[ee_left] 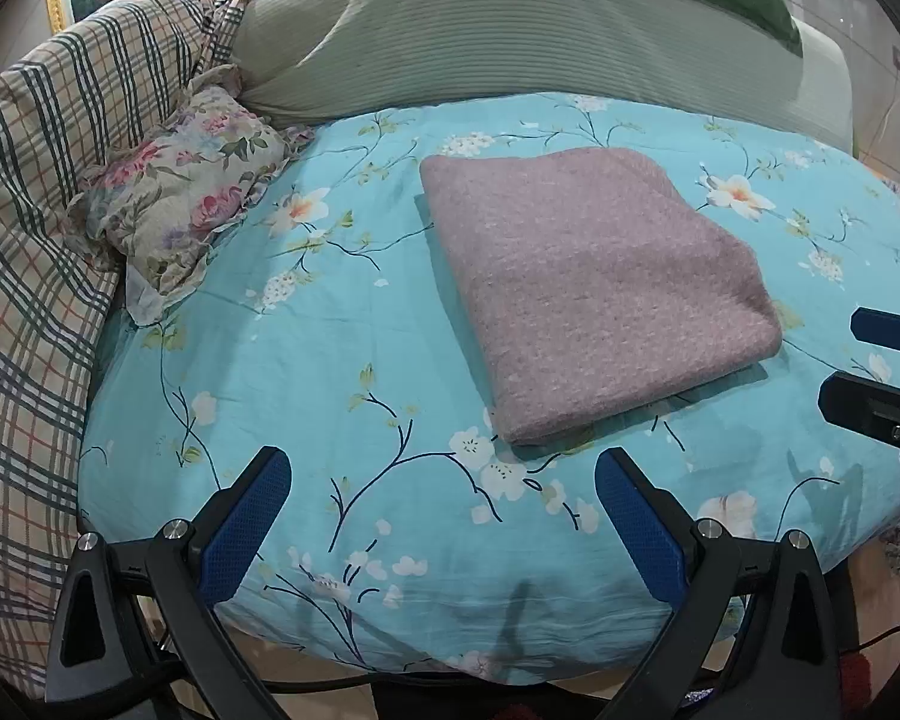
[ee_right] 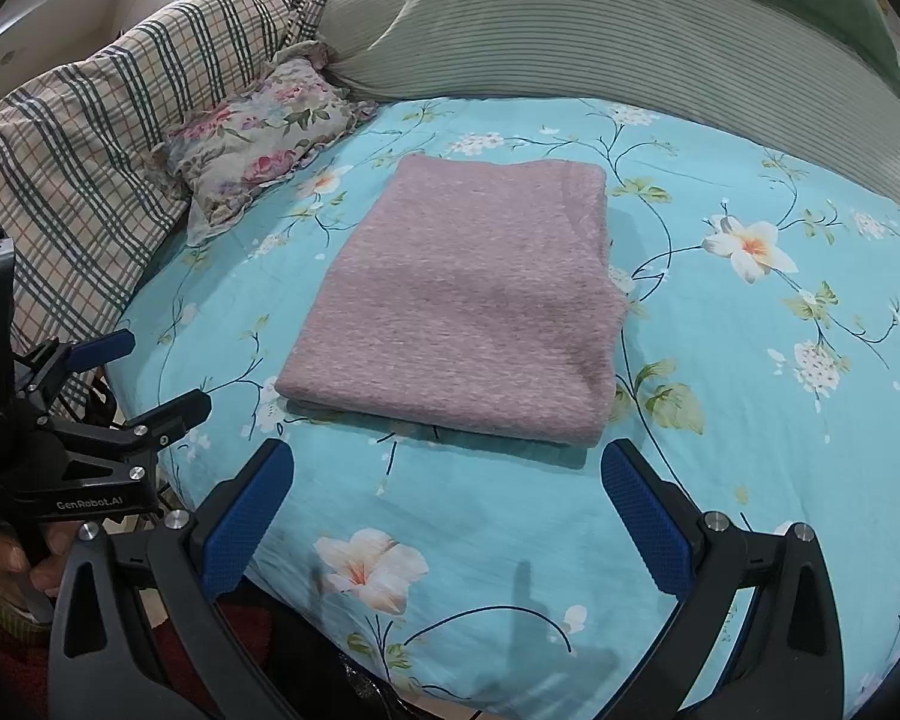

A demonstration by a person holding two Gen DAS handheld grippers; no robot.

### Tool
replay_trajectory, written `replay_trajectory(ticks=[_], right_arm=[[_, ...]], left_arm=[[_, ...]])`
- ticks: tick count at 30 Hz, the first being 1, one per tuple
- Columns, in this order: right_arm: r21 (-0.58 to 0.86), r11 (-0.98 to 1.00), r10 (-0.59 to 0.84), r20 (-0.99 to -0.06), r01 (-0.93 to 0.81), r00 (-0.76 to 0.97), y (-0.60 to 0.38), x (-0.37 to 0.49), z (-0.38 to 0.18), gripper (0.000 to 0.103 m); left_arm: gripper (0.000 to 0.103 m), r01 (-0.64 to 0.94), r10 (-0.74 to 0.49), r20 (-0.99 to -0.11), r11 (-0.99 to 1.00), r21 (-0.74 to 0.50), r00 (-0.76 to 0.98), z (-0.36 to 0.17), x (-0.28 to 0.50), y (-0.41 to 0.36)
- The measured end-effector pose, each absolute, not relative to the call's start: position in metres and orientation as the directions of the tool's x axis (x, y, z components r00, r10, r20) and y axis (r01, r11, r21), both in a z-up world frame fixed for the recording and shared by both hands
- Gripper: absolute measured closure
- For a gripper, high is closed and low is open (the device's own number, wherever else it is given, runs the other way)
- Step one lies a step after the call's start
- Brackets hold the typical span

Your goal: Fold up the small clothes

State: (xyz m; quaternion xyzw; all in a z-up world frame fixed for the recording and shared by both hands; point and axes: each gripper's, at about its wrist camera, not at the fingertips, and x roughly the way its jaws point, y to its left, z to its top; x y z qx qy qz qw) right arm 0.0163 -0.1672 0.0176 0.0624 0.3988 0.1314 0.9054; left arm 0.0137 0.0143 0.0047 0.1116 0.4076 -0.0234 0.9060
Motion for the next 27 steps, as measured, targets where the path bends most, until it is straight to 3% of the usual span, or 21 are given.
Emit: replay_trajectory(ticks=[27], right_arm=[[0.227, 0.956, 0.291, -0.693, -0.184, 0.659, -0.1681, 0.0193, 0.0232, 0.001]], left_arm=[[0.001, 0.137, 0.049, -0.741, 0.972, 0.188, 0.670, 0.0116, 0.0180, 0.0101]])
